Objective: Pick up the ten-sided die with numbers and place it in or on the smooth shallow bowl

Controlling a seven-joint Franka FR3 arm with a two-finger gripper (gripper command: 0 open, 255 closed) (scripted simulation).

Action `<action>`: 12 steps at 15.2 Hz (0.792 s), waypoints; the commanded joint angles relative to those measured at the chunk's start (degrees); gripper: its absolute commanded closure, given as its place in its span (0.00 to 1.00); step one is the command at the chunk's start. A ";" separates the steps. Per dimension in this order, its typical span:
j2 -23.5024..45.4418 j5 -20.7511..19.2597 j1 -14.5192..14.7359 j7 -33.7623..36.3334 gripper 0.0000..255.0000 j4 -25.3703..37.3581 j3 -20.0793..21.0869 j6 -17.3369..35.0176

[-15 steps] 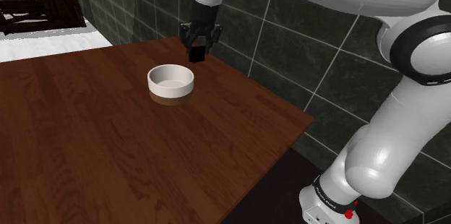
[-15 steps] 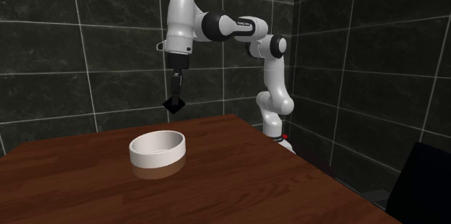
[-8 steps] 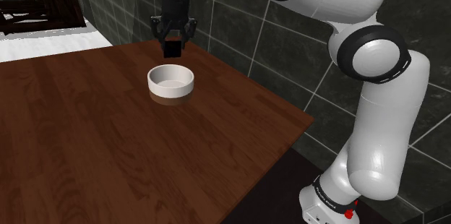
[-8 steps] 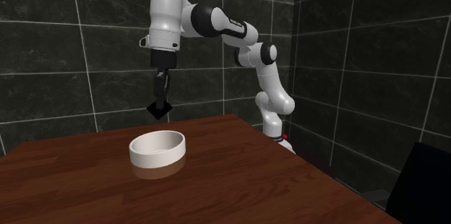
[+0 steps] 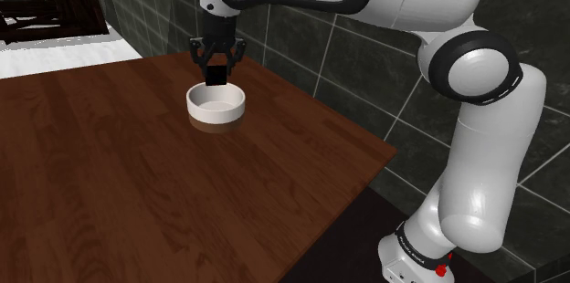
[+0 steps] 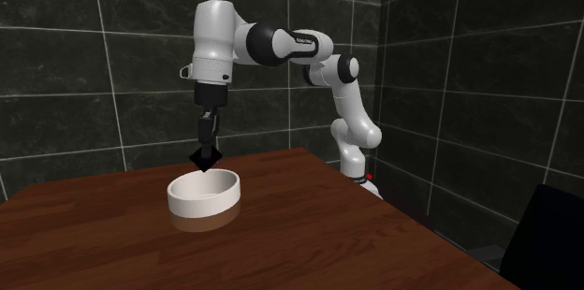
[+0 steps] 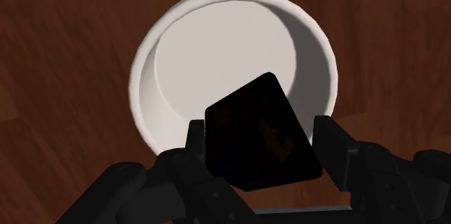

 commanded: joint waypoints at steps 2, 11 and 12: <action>-0.35 0.07 -0.24 0.10 1.00 -2.83 -0.04 2.52; -0.84 0.11 -0.59 0.32 1.00 -7.82 -0.12 7.02; -0.84 0.11 -0.59 0.32 1.00 -7.82 -0.12 7.02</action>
